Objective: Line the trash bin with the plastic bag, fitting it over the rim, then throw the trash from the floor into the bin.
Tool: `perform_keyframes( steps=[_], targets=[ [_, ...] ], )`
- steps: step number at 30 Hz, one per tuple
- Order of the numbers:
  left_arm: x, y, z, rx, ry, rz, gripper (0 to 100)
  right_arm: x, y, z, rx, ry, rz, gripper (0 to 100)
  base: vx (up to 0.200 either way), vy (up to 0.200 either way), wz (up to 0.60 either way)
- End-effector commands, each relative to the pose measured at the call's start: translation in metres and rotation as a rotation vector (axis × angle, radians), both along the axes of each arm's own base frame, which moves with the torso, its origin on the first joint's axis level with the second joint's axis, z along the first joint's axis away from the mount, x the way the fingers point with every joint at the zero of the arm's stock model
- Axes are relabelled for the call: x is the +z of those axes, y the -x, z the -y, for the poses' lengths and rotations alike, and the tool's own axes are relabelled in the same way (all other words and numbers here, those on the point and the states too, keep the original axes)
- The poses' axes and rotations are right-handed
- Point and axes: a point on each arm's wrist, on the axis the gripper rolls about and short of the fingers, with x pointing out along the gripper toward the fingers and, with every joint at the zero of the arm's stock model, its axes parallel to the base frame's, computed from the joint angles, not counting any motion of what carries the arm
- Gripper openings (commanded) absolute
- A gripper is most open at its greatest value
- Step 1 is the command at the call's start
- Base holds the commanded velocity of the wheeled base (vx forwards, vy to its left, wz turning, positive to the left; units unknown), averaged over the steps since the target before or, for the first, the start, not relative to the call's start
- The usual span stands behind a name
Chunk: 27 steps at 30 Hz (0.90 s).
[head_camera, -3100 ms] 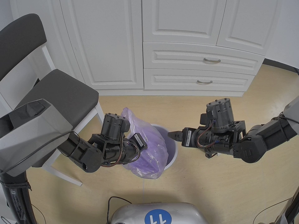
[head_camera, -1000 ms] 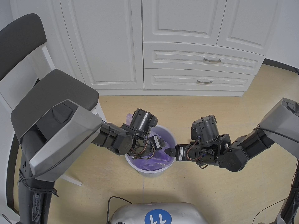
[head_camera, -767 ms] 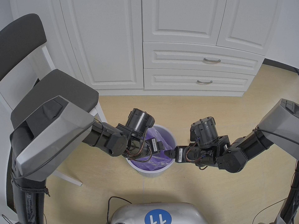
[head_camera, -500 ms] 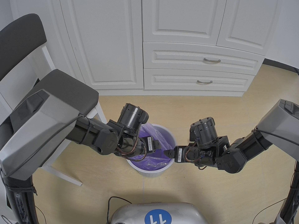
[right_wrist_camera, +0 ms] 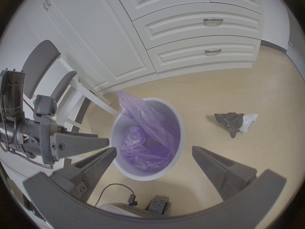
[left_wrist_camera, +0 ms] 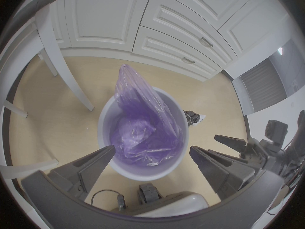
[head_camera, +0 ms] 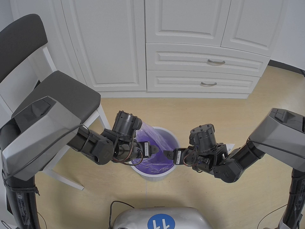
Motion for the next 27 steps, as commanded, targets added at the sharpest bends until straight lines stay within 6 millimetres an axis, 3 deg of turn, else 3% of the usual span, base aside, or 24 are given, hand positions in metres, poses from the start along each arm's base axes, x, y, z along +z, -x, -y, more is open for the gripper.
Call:
perform_keyframes(
  steps=[1,7,12,18,27],
  targets=[
    [-0.041,-0.003,-0.003,-0.003,-0.027,-0.012,100,-0.017,-0.005,-0.007,-0.002,0.006,0.006,100,0.0,0.0,0.0],
    [-0.036,-0.002,-0.012,0.016,-0.021,0.001,100,-0.029,-0.022,-0.029,0.069,0.066,0.086,100,0.0,0.0,0.0],
    [-0.025,-0.004,-0.026,0.041,-0.015,0.018,100,-0.053,-0.028,-0.036,0.102,0.134,0.083,100,0.0,0.0,0.0],
    [-0.01,-0.003,-0.046,0.031,-0.06,0.071,100,-0.082,-0.052,-0.045,0.061,0.132,0.09,100,0.0,0.0,0.0],
    [-0.007,-0.001,-0.048,0.029,-0.057,0.087,100,-0.085,-0.077,-0.038,-0.014,0.088,0.174,100,0.0,0.0,0.0]
  ],
)
